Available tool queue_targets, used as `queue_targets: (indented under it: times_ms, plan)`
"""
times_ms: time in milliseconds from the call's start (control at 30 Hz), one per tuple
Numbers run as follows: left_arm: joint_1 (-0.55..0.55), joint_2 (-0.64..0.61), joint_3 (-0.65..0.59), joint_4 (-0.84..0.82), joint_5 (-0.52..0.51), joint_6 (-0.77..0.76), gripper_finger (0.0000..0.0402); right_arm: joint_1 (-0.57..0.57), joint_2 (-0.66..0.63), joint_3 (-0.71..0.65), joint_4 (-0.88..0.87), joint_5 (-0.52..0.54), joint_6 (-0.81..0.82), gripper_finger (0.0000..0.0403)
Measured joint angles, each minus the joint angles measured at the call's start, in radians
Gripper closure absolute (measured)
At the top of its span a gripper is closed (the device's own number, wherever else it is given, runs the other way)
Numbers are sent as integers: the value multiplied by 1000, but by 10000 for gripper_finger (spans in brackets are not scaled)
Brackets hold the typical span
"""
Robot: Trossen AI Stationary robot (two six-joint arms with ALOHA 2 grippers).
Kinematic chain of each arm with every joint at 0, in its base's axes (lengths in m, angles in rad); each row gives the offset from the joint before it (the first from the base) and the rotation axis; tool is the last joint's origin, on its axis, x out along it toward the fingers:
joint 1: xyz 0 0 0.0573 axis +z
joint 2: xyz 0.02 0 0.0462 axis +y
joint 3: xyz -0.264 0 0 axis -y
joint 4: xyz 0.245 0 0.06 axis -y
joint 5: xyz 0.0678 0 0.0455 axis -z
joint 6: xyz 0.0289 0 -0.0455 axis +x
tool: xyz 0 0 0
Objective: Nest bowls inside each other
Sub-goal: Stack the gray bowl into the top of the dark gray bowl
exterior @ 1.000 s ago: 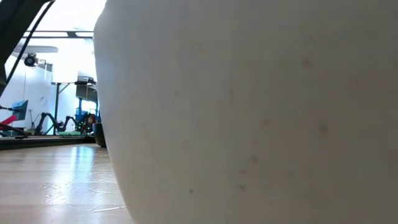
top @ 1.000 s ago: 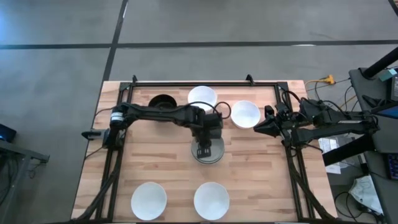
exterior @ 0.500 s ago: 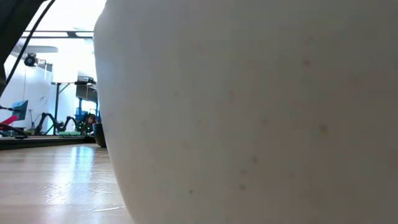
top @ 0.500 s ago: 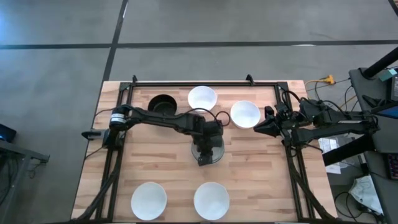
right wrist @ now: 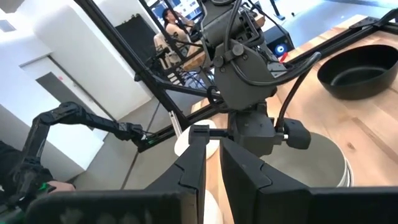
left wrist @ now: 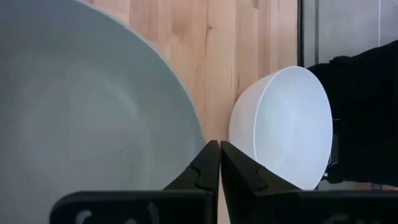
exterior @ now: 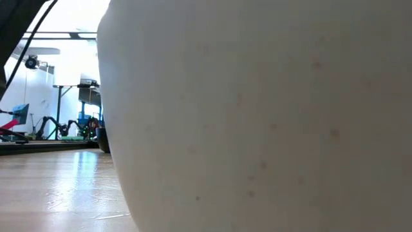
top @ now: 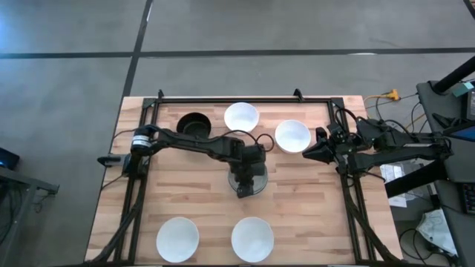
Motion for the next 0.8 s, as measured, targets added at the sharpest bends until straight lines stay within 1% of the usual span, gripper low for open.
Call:
queue_targets:
  times_ms: [433, 567, 733, 800]
  plan:
    - [1, -3, 14, -25, -12, -25, 401, 0, 0, 0, 0, 0, -4, 360]
    - [2, -28, 17, -71, -66, -16, 401, 0, 0, 0, -14, 0, -18, 360]
    - [3, -88, 16, -130, -139, 49, 401, -1, 0, -5, -164, 0, -60, 360]
    - [3, -112, 15, -183, -179, 76, 401, -1, 0, -24, -179, 0, -53, 360]
